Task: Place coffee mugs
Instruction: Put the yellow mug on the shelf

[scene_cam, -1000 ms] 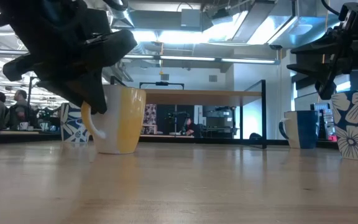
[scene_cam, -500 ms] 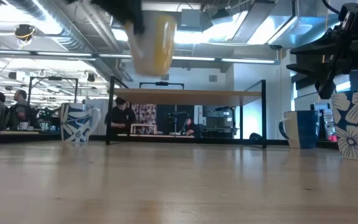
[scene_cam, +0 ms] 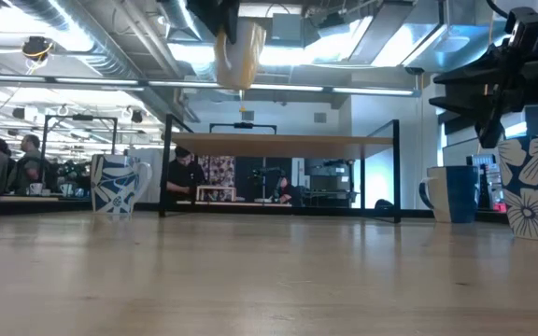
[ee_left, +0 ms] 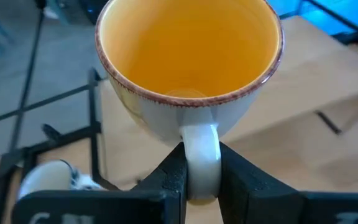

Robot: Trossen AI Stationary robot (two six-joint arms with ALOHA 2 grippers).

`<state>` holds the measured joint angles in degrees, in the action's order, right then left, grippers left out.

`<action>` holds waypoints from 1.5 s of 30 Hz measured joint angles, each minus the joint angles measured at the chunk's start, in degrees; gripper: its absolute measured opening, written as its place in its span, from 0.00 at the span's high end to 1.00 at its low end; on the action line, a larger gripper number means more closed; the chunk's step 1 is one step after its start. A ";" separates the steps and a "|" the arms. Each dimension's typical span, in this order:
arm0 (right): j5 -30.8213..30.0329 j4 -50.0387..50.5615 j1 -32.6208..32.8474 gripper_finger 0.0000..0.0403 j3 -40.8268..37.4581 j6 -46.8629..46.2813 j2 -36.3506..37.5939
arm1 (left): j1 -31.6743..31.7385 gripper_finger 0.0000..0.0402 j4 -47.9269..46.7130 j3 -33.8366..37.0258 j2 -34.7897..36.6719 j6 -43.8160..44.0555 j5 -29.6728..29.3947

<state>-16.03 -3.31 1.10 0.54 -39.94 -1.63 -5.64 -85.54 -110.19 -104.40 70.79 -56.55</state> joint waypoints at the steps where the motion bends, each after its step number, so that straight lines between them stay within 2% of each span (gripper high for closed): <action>1: 0.00 0.00 0.00 0.64 0.00 0.00 0.00 | 1.31 0.88 -0.02 -0.09 0.00 -1.10 0.12; 9: 0.00 0.02 0.00 0.64 0.00 -0.07 0.00 | 11.44 0.88 1.81 -0.13 0.91 -8.94 0.71; 13: 0.00 0.12 0.00 0.64 0.00 -0.09 -0.02 | 16.14 0.88 9.27 1.60 3.82 -16.87 3.41; 17: -0.01 0.17 0.00 0.64 0.02 -0.11 -0.01 | 20.39 0.88 16.78 6.70 8.46 -21.93 7.41; 24: -0.92 0.22 0.00 0.64 0.05 -0.05 0.00 | 25.99 0.88 34.65 21.82 16.94 -26.04 13.78; 29: -1.98 0.18 0.00 0.64 0.07 -0.04 0.00 | 27.47 0.88 43.63 29.01 18.21 -25.98 15.61; 34: -2.55 0.15 0.00 0.64 0.07 -0.02 -0.01 | 27.66 0.88 46.69 33.12 18.21 -24.19 15.59; 45: -4.03 0.01 0.00 0.64 0.07 0.21 -0.01 | 28.64 0.88 49.07 37.12 18.21 -23.28 14.29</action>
<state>-20.06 -3.30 1.10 0.60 -39.73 -1.64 23.00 -36.47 -73.07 -86.19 47.51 -42.27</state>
